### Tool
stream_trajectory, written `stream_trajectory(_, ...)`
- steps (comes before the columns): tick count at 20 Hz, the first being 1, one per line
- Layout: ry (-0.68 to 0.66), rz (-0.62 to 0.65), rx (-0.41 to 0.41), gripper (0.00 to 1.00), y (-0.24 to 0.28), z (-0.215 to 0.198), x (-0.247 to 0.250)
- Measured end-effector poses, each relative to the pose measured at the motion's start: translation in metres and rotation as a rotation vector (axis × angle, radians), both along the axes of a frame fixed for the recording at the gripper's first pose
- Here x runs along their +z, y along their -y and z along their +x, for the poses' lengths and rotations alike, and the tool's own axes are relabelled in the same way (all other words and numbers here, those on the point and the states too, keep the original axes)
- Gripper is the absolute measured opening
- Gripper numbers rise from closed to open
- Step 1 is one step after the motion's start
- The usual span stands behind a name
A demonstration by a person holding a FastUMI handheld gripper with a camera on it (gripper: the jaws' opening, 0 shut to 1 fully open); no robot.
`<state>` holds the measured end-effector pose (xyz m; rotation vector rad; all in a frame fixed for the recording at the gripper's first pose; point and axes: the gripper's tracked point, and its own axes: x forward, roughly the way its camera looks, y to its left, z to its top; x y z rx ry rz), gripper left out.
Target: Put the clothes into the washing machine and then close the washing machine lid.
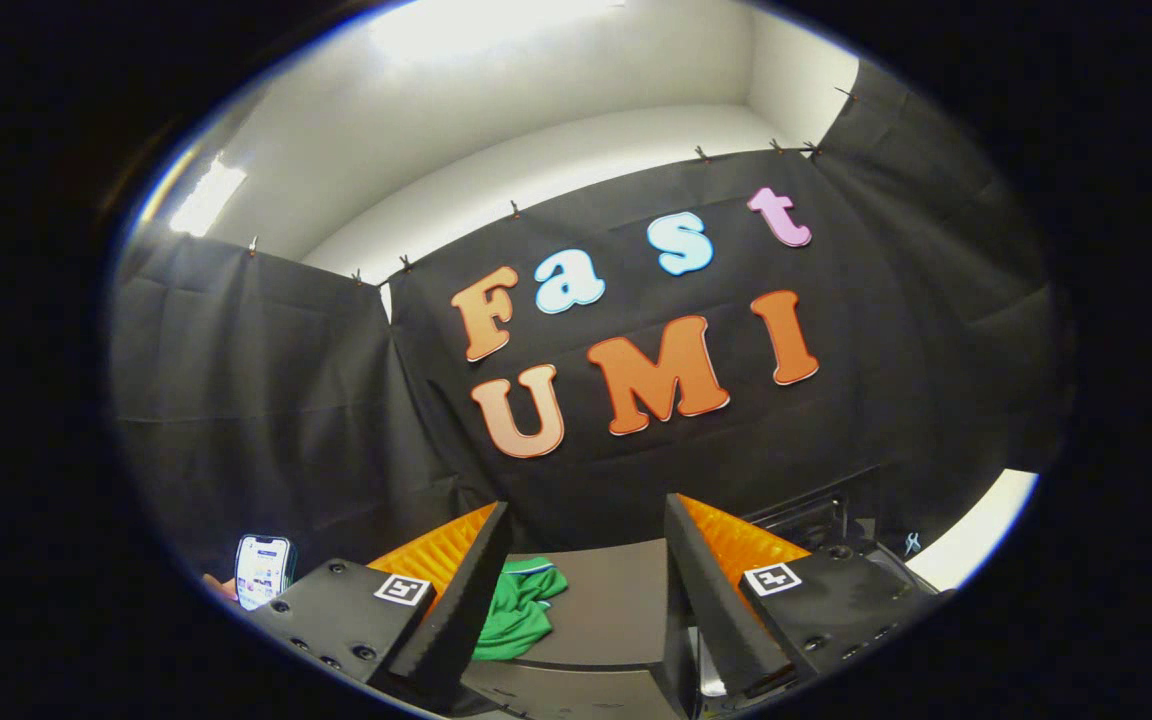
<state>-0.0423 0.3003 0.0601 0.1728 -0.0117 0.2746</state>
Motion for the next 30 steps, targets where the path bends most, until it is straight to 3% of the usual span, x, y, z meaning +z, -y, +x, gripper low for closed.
stream_trajectory(9, -0.069, -0.083, 0.193, 0.98, -0.14, 0.034, -0.017)
stream_trajectory(14, -0.139, -0.148, 0.241, 0.98, -0.196, 0.058, -0.056)
stream_trajectory(19, -0.242, -0.17, 0.239, 0.98, -0.223, 0.077, -0.1)
stream_trajectory(24, -0.376, -0.335, 0.152, 0.98, -0.226, 0.109, -0.162)
stream_trajectory(30, -0.481, -0.43, 0.109, 0.98, -0.216, 0.128, -0.216)
